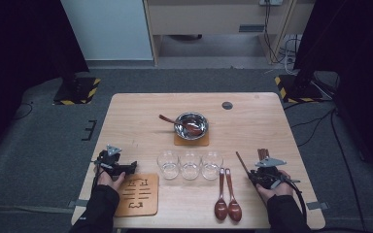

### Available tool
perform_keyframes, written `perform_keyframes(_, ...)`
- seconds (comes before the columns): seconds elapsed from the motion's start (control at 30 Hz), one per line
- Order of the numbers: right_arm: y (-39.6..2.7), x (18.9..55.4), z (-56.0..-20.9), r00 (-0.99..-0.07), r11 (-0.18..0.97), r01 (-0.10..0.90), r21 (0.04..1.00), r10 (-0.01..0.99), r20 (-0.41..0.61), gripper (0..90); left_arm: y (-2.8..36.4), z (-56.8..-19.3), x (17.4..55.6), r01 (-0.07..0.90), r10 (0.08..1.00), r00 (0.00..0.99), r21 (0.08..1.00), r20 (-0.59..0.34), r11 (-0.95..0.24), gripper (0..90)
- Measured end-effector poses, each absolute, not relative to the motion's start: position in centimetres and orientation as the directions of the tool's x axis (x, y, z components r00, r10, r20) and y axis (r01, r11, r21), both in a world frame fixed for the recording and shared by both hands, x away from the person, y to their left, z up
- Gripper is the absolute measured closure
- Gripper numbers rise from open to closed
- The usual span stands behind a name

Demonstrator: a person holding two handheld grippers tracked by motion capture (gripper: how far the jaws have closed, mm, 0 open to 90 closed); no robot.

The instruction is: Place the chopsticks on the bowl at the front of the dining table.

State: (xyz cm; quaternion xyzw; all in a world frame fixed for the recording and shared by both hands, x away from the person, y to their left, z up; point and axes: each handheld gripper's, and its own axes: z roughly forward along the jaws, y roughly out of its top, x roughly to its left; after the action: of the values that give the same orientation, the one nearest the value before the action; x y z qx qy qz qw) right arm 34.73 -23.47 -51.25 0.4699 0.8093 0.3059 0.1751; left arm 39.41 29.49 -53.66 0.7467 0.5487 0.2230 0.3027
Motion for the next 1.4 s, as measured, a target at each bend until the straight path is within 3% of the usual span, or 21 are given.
perform_keyframes(0.9,-22.7,34.5,-51.9,-0.467,0.363,0.673,0.644,0.884,-0.011,84.8,29.5,-53.7,39.4,0.684,0.954,0.298,0.697,0.001,-0.215,0.0)
perform_keyframes(1.4,-22.8,34.7,-50.9,-0.467,0.311,0.663,0.681,0.883,0.052,85.0,29.5,-53.7,39.4,0.685,0.954,0.298,0.697,0.001,-0.215,0.0)
